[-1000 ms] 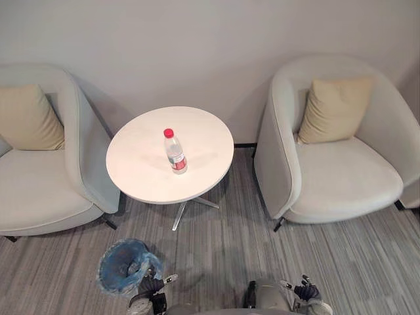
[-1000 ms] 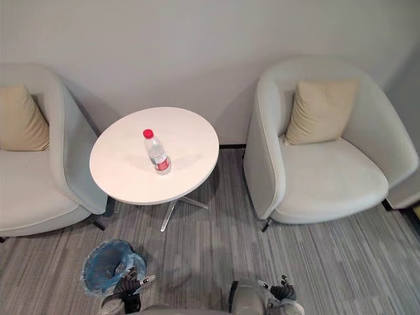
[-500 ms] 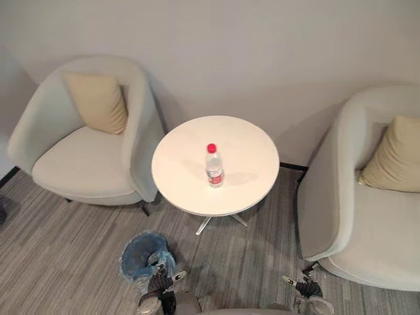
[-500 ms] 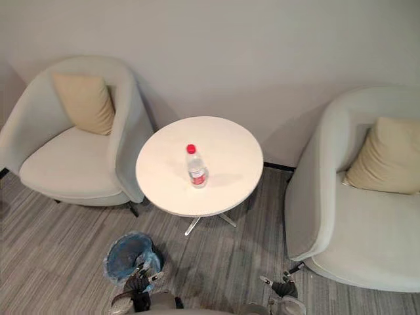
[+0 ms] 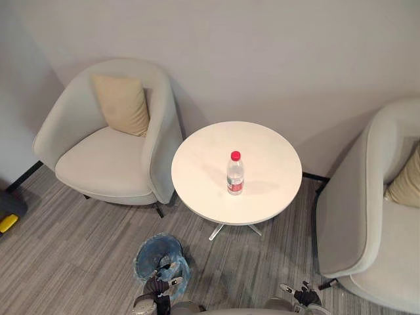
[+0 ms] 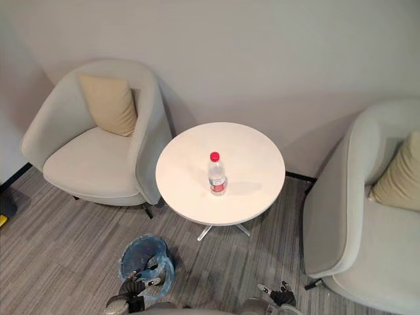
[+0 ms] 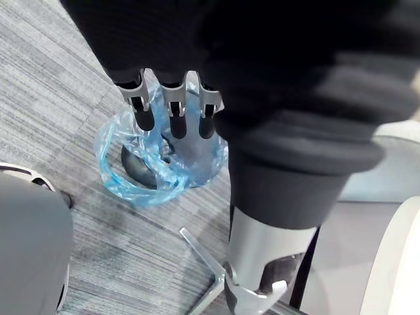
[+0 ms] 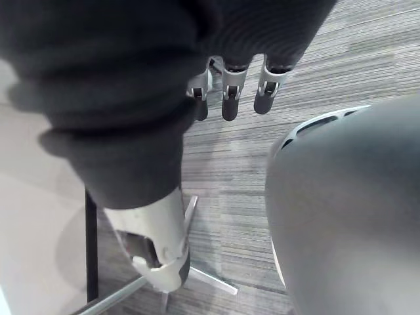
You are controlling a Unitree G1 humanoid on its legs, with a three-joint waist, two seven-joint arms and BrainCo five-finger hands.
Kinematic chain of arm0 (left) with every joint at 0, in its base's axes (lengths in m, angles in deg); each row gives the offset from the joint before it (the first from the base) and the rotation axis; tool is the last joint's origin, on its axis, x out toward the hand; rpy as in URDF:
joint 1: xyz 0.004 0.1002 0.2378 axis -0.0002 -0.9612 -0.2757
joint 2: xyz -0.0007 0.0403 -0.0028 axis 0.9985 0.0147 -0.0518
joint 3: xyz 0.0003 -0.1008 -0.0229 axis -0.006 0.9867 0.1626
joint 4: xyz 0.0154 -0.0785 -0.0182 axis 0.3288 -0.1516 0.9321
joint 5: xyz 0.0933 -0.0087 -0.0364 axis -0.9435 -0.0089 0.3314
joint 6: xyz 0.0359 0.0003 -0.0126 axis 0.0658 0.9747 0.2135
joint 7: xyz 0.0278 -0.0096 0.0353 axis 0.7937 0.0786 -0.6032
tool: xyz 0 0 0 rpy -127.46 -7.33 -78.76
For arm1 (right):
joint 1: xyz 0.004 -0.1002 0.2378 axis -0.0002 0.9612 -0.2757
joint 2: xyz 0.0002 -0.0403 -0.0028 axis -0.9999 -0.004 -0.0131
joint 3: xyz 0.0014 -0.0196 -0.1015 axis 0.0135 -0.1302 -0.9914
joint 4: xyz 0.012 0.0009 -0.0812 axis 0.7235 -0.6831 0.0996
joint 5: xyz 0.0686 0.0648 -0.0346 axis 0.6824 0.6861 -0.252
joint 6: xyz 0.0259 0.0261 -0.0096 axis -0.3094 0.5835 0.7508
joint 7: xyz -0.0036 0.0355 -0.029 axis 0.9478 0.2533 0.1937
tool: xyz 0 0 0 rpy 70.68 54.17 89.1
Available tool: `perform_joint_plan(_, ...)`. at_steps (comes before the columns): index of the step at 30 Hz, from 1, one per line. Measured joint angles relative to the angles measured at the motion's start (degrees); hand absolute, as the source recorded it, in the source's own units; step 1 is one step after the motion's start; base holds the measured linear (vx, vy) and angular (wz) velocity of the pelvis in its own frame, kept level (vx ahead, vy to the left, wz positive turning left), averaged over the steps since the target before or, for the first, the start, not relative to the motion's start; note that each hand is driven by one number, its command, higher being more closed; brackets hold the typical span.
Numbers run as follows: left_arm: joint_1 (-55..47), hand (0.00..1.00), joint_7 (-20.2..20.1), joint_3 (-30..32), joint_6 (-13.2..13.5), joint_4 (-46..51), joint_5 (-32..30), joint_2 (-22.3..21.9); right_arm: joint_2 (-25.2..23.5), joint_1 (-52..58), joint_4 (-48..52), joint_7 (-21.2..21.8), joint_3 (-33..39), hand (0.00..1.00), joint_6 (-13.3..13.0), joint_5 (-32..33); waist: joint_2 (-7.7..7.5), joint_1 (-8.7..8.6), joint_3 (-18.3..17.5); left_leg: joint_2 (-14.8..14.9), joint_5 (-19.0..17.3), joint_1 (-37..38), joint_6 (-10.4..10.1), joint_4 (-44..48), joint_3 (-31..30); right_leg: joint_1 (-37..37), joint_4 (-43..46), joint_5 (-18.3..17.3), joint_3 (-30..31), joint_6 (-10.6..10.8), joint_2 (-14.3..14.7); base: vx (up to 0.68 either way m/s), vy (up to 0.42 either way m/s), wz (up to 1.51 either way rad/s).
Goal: Gather rubbish on tea table into small bin, then transfer packed bag to large trash can.
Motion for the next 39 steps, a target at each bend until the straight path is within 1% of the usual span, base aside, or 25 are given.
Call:
perform_joint_plan(1, 0.1, 0.00, 0.0, 0.2, 0.0, 0.0, 0.0, 0.3, -0.2, 0.0, 0.0, 0.0, -0.9, 0.00, 0.0, 0.0, -0.43, 0.04, 0.0, 1.1, 0.2, -0.4, -0.3, 0.5, -0.6, -0.4, -3.5, -1.6, 1.7, -0.4, 3.0, 0.08, -0.112, 0.54)
perform_joint_plan(2, -0.1, 0.00, 0.0, 0.6, 0.1, -0.1, 0.1, 0.5, -0.4, 0.1, 0.0, 0.0, -1.7, 0.00, -0.1, 0.0, -1.51, -0.01, -0.5, 1.4, 0.4, -0.9, -1.0, 0.9, -2.0, -0.4, -10.0, -0.6, 3.2, -1.0, 5.9, 0.08, -0.123, 0.60)
perform_joint_plan(3, -0.1, 0.00, 0.0, 1.0, 0.1, 0.0, 0.0, 0.8, -0.7, 0.3, 0.0, 0.0, -1.7, 0.00, -0.2, 0.0, -2.64, 0.09, -1.0, 1.0, 0.4, -1.3, -1.4, 1.1, -2.6, -0.2, -14.0, 1.3, 3.8, -1.6, 6.7, 0.10, -0.131, 0.53)
perform_joint_plan(4, 0.4, 0.00, 0.0, 2.3, 0.0, -0.3, -0.1, 0.4, -0.7, 0.5, -0.2, 0.0, -1.5, 0.00, -0.2, 0.0, -2.81, 0.27, -1.3, 1.4, 0.4, -1.3, -2.2, 1.2, -3.9, 1.3, -15.4, 1.2, 3.0, -1.7, 7.3, 0.16, -0.151, 0.32)
perform_joint_plan(5, 0.1, 0.00, 0.0, 2.5, 0.0, -0.3, -0.1, -0.2, -0.3, 0.5, 0.0, -0.1, -1.5, 0.00, -0.3, 0.0, -1.72, 0.28, -1.5, 2.5, 0.6, -1.4, -2.6, 1.0, -4.3, 2.4, -17.4, 1.4, 2.1, -1.9, 8.3, 0.15, -0.155, 0.23)
perform_joint_plan(6, -0.1, 0.00, 0.0, 2.7, 0.0, -0.3, -0.1, -0.5, -0.2, 0.4, 0.0, -0.1, -1.5, 0.00, -0.3, 0.0, -1.18, 0.29, -1.5, 3.0, 0.6, -1.2, -2.7, 0.6, -4.6, 2.8, -17.9, 1.5, 1.8, -2.0, 8.7, 0.12, -0.119, 0.20)
perform_joint_plan(7, -0.2, 0.00, 0.0, 3.6, 0.0, -0.3, -0.1, -1.3, -0.1, 0.5, 0.0, -0.1, -1.5, 0.00, -0.3, 0.0, -0.39, 0.17, -1.9, 3.3, 1.1, -1.2, -3.4, -0.2, -5.1, 3.3, -18.9, 1.8, 0.8, -2.3, 9.1, 0.06, -0.091, 0.18)
perform_joint_plan(10, -0.6, 0.00, -0.1, 4.1, 0.0, -0.3, -0.2, -2.6, -0.3, 1.1, -0.1, 0.0, -0.9, 0.00, -0.3, 0.0, 0.68, 0.18, -2.3, 4.2, 2.0, -0.4, -4.5, -2.2, -6.0, 5.6, -22.4, 3.1, -0.6, -2.6, 10.5, 0.07, -0.069, 0.17)
perform_joint_plan(11, -0.7, 0.00, -0.2, 4.1, 0.0, -0.3, -0.2, -2.9, -0.3, 1.2, -0.1, -0.1, -0.9, 0.00, -0.3, 0.0, 0.93, 0.25, -2.5, 4.4, 2.2, 0.3, -4.7, -3.0, -6.3, 6.7, -23.6, 3.5, -1.0, -2.6, 10.8, 0.05, -0.019, 0.15)
perform_joint_plan(15, -0.8, 0.00, -1.0, 4.1, 0.0, -0.3, -0.2, -2.6, 0.0, 0.9, 0.0, -0.2, -0.9, 0.00, -0.6, 0.0, 1.08, 0.27, -2.9, 3.9, 3.8, 0.8, -4.4, -5.1, -6.6, 8.2, -26.8, 5.3, -1.2, -2.2, 10.8, -0.02, 0.023, 0.05)
perform_joint_plan(17, -0.8, 0.00, -1.1, 3.9, 0.1, -0.3, -0.2, -2.3, 0.0, 0.7, 0.0, -0.4, -1.2, 0.00, -1.0, -0.1, 0.74, 0.23, -2.7, 3.7, 5.0, 0.9, -4.0, -6.5, -6.7, 8.6, -29.2, 7.0, -1.4, -2.0, 10.9, -0.04, 0.039, 0.06)
perform_joint_plan(19, -1.1, 0.00, -1.1, 3.3, 0.0, -0.3, -0.3, -1.6, 0.2, 0.8, 1.0, -0.7, -2.4, 0.00, -1.0, -0.7, 0.54, 0.21, -2.6, 3.3, 5.4, 0.9, -3.8, -6.9, -6.9, 9.1, -30.7, 8.1, -1.6, -1.8, 11.1, -0.07, 0.027, 0.05)
perform_joint_plan(21, -1.2, 0.00, -1.0, 2.0, 0.1, -0.3, -0.6, -1.0, 1.2, 2.5, 7.8, -1.6, -6.4, 0.00, -0.8, -1.9, 0.52, -0.06, -2.6, 2.9, 6.2, 0.8, -3.4, -8.5, -7.3, 9.1, -31.4, 8.9, -1.4, -1.6, 11.0, -0.12, 0.033, 0.00)
perform_joint_plan(22, -1.3, 0.00, -1.0, 1.1, 0.2, -0.2, -1.0, -0.6, 2.1, 3.7, 14.7, -1.6, -8.7, 0.00, -1.0, -2.7, 0.51, -0.08, -2.6, 2.8, 6.6, 0.7, -3.4, -9.0, -7.2, 8.8, -32.0, 9.4, -1.0, -1.6, 11.0, -0.12, 0.025, -0.05)
perform_joint_plan(23, -1.3, 0.00, -1.0, 0.9, 0.3, -0.2, -1.1, -0.4, 2.7, 4.1, 18.0, -1.6, -9.4, 0.00, -1.3, -3.2, 0.49, -0.11, -2.6, 2.8, 6.8, 0.7, -3.4, -9.4, -7.1, 8.7, -32.2, 9.7, -0.8, -1.4, 11.0, -0.14, 0.024, -0.07)
perform_joint_plan(24, -1.3, 0.00, -0.9, -0.3, 0.5, -0.2, -1.2, 0.2, 3.8, 5.1, 23.2, -1.6, -10.3, 0.00, -2.6, -4.3, 0.46, -0.42, -2.6, 2.7, 7.0, 0.7, -3.3, -9.8, -7.1, 8.7, -32.9, 10.1, -0.7, -1.3, 11.0, -0.11, 0.011, -0.03)
perform_joint_plan(25, -1.5, 0.00, -0.9, -1.1, 0.8, -0.2, -1.2, 0.9, 5.0, 5.2, 27.3, -1.6, -10.7, 0.00, -3.4, -4.8, 0.37, -1.09, -2.6, 2.7, 7.1, 0.6, -3.4, -10.1, -7.2, 8.7, -33.0, 10.2, -0.6, -1.2, 11.0, -0.12, 0.012, -0.02)
perform_joint_plan(26, -1.9, 0.00, -0.8, -1.5, 1.5, -0.2, -1.2, 1.4, 6.0, 5.2, 30.1, -1.6, -10.7, 0.00, -4.5, -5.8, 0.34, -1.32, -2.6, 2.6, 6.8, 0.6, -3.7, -10.2, -7.1, 8.6, -33.3, 10.2, -0.4, -0.9, 11.0, -0.09, 0.009, -0.03)
perform_joint_plan(29, -2.7, 0.00, -0.7, -3.4, 1.9, -0.2, -1.5, 3.1, 7.9, 5.3, 32.7, -1.6, -10.8, 0.00, -6.2, -7.5, 0.43, -1.39, -2.7, 2.7, 6.6, -0.1, -3.5, -10.3, -7.1, 7.7, -34.0, 10.2, 0.8, -1.0, 11.5, -0.04, -0.004, -0.06)
perform_joint_plan(33, -4.6, 0.00, -0.6, -5.6, 2.3, -0.3, -1.9, 4.7, 9.8, 6.4, 35.7, -1.5, -11.5, 0.00, -6.2, -9.0, 0.86, -1.76, -2.8, 2.6, 6.8, -0.5, -3.8, -10.2, -7.7, 7.7, -34.8, 10.7, 0.8, -1.0, 11.9, 0.09, -0.009, 0.03)
perform_joint_plan(34, -5.3, 0.00, -0.4, -6.3, 2.3, -0.3, -2.1, 5.1, 11.0, 6.2, 37.1, -1.5, -12.6, 0.00, -7.0, -9.3, 1.00, -1.72, -2.8, 2.6, 7.0, -0.6, -3.4, -10.1, -7.9, 7.8, -34.9, 10.8, 0.8, -1.3, 12.1, 0.12, -0.005, 0.03)
perform_joint_plan(36, -5.3, 0.00, -0.1, -7.3, 2.5, -0.3, -2.1, 5.4, 12.1, 5.8, 39.0, -1.5, -13.5, 0.00, -7.3, -10.0, 1.13, -1.55, -2.8, 2.6, 7.1, -0.8, -3.4, -10.1, -8.5, 7.8, -35.3, 10.9, 0.6, -1.3, 12.1, 0.11, -0.011, 0.04)
perform_joint_plan(39, -5.0, 0.00, 0.1, -7.9, 3.5, -0.2, -2.2, 6.1, 14.2, 3.1, 40.0, -1.5, -16.3, 0.00, -8.7, -11.3, 1.22, -1.50, -2.9, 2.5, 7.1, -1.4, -3.4, -10.0, -10.5, 8.2, -36.3, 11.0, -0.2, -1.5, 12.2, 0.08, -0.011, 0.12)
